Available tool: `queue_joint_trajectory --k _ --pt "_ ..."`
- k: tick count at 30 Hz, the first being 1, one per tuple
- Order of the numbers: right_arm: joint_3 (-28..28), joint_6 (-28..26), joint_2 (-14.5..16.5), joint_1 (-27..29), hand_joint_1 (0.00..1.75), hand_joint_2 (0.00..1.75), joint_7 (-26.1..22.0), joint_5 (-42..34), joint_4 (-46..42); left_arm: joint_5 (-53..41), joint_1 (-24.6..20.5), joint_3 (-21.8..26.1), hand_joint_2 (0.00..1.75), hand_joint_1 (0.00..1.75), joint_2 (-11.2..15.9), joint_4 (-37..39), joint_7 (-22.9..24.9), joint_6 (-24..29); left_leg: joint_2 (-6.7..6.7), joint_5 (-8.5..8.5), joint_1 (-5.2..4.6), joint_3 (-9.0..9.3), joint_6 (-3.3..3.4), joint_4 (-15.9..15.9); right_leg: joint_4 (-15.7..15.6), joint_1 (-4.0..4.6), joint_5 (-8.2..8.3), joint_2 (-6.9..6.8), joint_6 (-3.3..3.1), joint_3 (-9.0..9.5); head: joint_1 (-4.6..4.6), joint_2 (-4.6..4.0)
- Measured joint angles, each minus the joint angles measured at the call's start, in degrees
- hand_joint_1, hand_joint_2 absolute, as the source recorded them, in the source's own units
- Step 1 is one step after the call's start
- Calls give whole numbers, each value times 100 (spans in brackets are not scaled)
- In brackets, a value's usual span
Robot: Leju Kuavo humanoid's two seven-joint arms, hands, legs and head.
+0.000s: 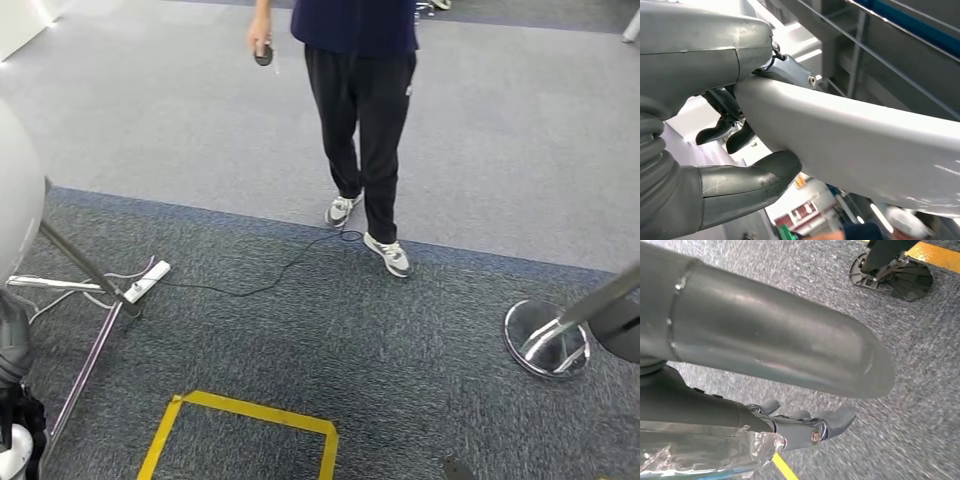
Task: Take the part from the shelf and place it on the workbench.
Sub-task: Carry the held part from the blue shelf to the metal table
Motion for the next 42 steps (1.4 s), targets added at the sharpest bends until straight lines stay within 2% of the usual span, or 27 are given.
queue_joint_trajectory --k 1,2,3,6,7,8,9,10,12,14,16,18,21,23,24,26,27,29,30,32,34,36,38,39,40,41,42 --pt "9 -16 1 -5 0 0 -16 -15 -1 -8 25 19 175 175 -3 -3 0 -6 -86 13 9 0 35 -17 -16 -1 -14 -67 28 15 0 0" --pt "19 -36 1 -9 0 0 -47 -42 -1 -11 50 37 175 175 -7 -9 0 -17 -159 24 23 10 70 -38 12 -8 -52 -36 61 14 3 0" --pt "26 -55 3 -10 0 0 -93 -78 -2 -12 66 50 175 175 -14 -15 0 -34 -232 38 44 22 107 -58 136 -18 -138 87 92 -32 17 0" --pt "33 -90 11 32 0 0 -202 -167 -1 -11 87 56 175 175 -39 -24 0 -74 -451 56 84 32 170 -75 1182 -53 -626 579 148 -522 65 0" --pt "34 -92 13 58 0 0 -214 -180 0 -12 97 56 175 175 -48 -24 0 -78 -539 57 86 30 175 -74 1519 -58 -726 628 157 -709 71 0" --pt "33 -93 13 80 0 0 -220 -188 0 -13 109 56 175 175 -59 -24 0 -79 -632 59 88 30 173 -71 1672 -61 -716 646 162 -819 72 0" --pt "33 -95 13 92 0 0 -224 -192 0 -13 119 56 175 175 -68 -24 0 -80 -723 61 93 32 167 -68 1589 -64 -590 659 163 -820 72 0" --pt "32 -96 13 96 0 0 -227 -194 0 -13 125 57 175 175 -75 -24 0 -80 -808 64 102 36 156 -63 1280 -74 -374 694 164 -707 72 0" --pt "33 -98 14 88 0 0 -239 -201 0 -14 126 57 175 175 -81 -24 0 -80 -954 64 113 27 106 -37 460 -122 5 955 188 -355 74 0" --pt "22 -99 17 83 0 0 -357 -303 0 -20 120 57 175 175 -86 -24 -1 -79 -1077 80 114 -18 32 -16 56 -149 114 1136 174 -157 72 0" --pt "-10 -99 31 76 0 0 -581 -470 0 -31 105 52 175 175 -94 -24 -1 -64 -1192 123 133 -64 -42 -27 39 -132 127 1040 99 -140 67 0" --pt "-35 -105 59 54 0 0 -771 -576 -1 -40 68 44 175 175 -103 -21 0 -31 -1043 52 135 -139 -94 83 21 -126 160 912 11 -145 50 0" --pt "-78 -128 76 65 0 0 -906 -664 -2 -21 -52 28 175 175 -109 -2 -1 41 -570 -472 121 -582 -145 1021 4 -101 173 675 -75 -155 13 0" --pt "-124 -134 80 109 0 0 -928 -708 -1 11 -85 21 175 175 -108 21 0 80 -492 -683 126 -847 -163 1613 5 -86 167 498 -86 -165 13 0" --pt "-146 -135 85 127 0 0 -926 -725 -1 32 -91 21 175 175 -106 35 0 89 -480 -632 126 -834 -163 1621 5 -84 164 411 -85 -167 12 0" --pt "-179 -135 107 152 0 0 -895 -755 1 87 -116 23 175 175 -93 60 0 78 -345 -303 117 -467 -144 1007 5 -81 152 253 -72 -151 12 0" --pt "-197 -136 116 162 0 0 -872 -770 1 112 -137 25 175 175 -85 67 0 64 -182 -171 98 -227 -133 585 9 -68 138 187 -55 -138 9 0" --pt "-232 -138 138 189 0 0 -860 -799 2 145 -182 29 175 175 -68 77 0 14 18 -64 60 53 -82 67 8 -35 110 63 -3 -109 12 0" --pt "-251 -138 149 201 0 0 -877 -811 2 153 -199 31 175 175 -61 84 0 -14 12 -78 42 71 -53 -1 -1 -23 100 -3 26 -95 11 0" --pt "-278 -138 173 198 0 0 -940 -830 2 149 -215 37 175 175 -48 98 0 -56 -152 -53 53 64 18 -31 -11 -24 75 -69 90 -67 9 0" --pt "-295 -137 195 177 0 0 -985 -845 2 131 -251 40 175 175 -43 114 0 -74 -287 -23 94 81 83 -64 250 -39 -92 214 157 -177 40 0" --pt "-309 -135 215 184 0 0 -1000 -855 4 116 -292 40 175 175 -44 133 0 -85 -418 -9 118 83 122 -69 992 -54 -443 565 193 -538 74 0" --pt "-315 -134 224 217 0 0 -998 -858 7 111 -304 40 175 175 -45 157 0 -92 -579 -7 119 81 133 -67 1664 -55 -644 642 199 -901 79 0" --pt "-319 -135 225 230 0 0 -998 -860 7 110 -304 40 175 175 -45 170 0 -93 -671 -5 121 84 131 -66 1696 -56 -571 650 195 -948 80 0" --pt "-324 -136 225 234 0 0 -998 -861 7 110 -305 40 175 175 -45 183 0 -93 -762 -3 125 92 127 -64 1466 -62 -385 673 188 -869 80 0" --pt "-331 -136 225 234 0 0 -999 -862 7 110 -306 41 175 175 -45 192 0 -93 -846 -2 131 99 118 -61 1062 -75 -149 746 185 -696 81 0" --pt "-337 -136 226 230 0 0 -999 -862 7 110 -308 42 175 175 -45 199 0 -93 -927 -1 132 99 98 -54 613 -100 34 913 186 -496 80 0"
